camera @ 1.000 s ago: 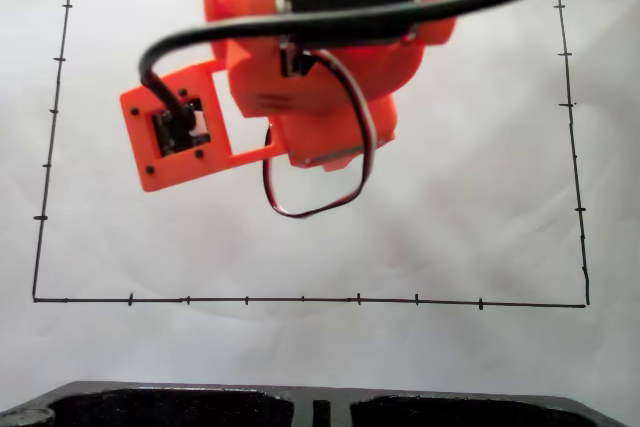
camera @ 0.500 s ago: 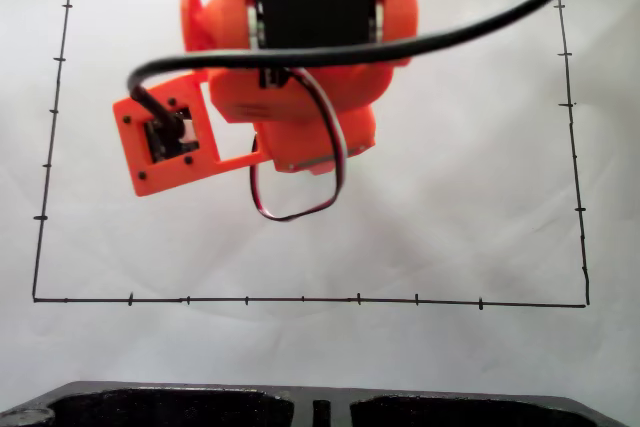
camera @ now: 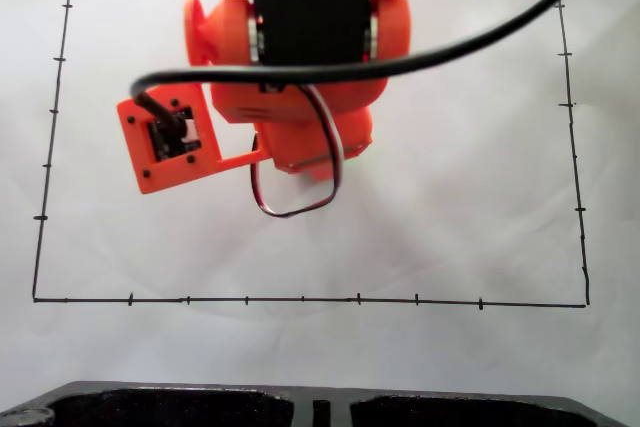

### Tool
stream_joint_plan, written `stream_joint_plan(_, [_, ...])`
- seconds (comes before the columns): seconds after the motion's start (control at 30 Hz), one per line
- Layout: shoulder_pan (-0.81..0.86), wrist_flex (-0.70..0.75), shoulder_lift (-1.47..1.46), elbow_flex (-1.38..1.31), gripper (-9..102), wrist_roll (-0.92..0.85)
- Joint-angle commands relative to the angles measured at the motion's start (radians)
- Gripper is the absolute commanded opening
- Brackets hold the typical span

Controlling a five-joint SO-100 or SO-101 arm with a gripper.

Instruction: Grasp the colored block, Place it on the black dot, and then return the arm to the default position.

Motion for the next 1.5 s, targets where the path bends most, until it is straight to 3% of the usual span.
stream_joint_plan(0.0, [0.011,0.005,0.032,0.003,31,-0.017])
stream_joint_plan(0.33, [0.029,0.127,0.198,0.014,41,-0.058])
stream_joint_plan(0.73, [0.135,0.187,0.635,0.147,38,-0.235])
stream_joint_plan(1.03, [0.190,0.224,0.965,0.298,21,-0.255])
stream_joint_plan(1.3, [0.232,0.156,1.330,0.551,0,-0.282])
stream_joint_plan(1.47, [0.245,0.170,1.500,0.689,0,-0.253])
